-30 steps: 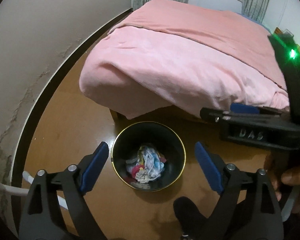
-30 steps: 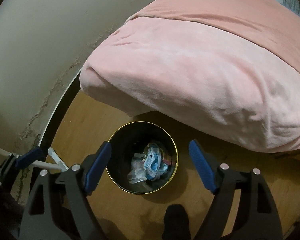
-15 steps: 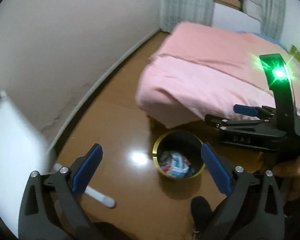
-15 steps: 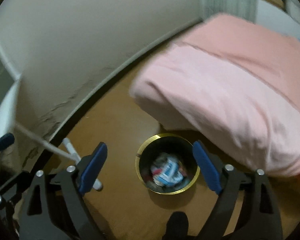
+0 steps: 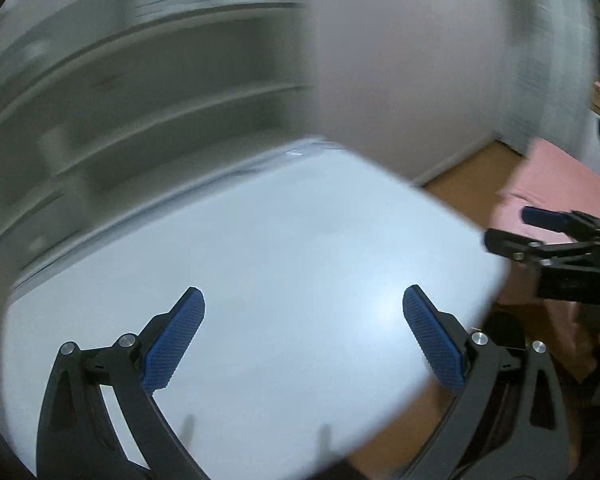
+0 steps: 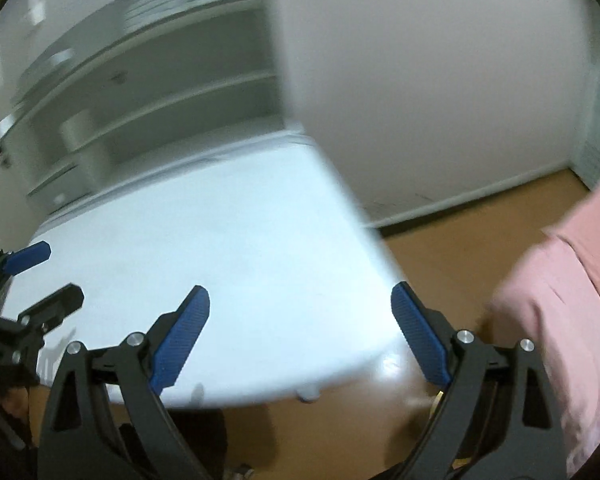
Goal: Collect trash
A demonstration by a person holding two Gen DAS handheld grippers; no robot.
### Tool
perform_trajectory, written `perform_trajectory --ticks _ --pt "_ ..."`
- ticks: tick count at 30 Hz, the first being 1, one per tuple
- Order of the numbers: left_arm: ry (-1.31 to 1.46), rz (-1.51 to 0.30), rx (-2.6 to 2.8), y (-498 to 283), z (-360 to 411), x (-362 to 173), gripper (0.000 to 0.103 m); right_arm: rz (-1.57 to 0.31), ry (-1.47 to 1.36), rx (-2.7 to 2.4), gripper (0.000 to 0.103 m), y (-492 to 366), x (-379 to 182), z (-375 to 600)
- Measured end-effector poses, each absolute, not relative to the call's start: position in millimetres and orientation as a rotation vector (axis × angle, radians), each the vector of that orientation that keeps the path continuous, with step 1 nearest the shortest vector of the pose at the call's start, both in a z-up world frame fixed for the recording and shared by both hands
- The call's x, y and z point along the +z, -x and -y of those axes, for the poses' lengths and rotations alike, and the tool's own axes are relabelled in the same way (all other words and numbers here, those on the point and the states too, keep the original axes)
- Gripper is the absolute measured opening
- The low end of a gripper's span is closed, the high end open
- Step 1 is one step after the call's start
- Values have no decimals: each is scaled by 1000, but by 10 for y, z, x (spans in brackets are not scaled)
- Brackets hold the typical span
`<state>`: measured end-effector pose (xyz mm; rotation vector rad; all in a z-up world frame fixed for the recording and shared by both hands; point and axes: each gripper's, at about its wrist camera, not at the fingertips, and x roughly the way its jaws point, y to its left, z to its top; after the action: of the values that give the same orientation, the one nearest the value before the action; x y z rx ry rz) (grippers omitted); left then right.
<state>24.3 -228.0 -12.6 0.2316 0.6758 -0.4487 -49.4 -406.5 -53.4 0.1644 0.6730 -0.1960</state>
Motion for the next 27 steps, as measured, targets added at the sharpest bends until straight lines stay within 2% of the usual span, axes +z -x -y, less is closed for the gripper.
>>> perform_trajectory --ticks 8,16,27 --pt "-106 -679 -151 -375 810 -20 96 -684 -62 16 89 -292 -435 2907" --pt "-32 -707 -37 -409 -2 -82 96 -711 3 88 89 -537 -494 2287" --pt "-5 -734 -26 -422 -112 -235 96 -732 5 67 89 -628 -556 2271"
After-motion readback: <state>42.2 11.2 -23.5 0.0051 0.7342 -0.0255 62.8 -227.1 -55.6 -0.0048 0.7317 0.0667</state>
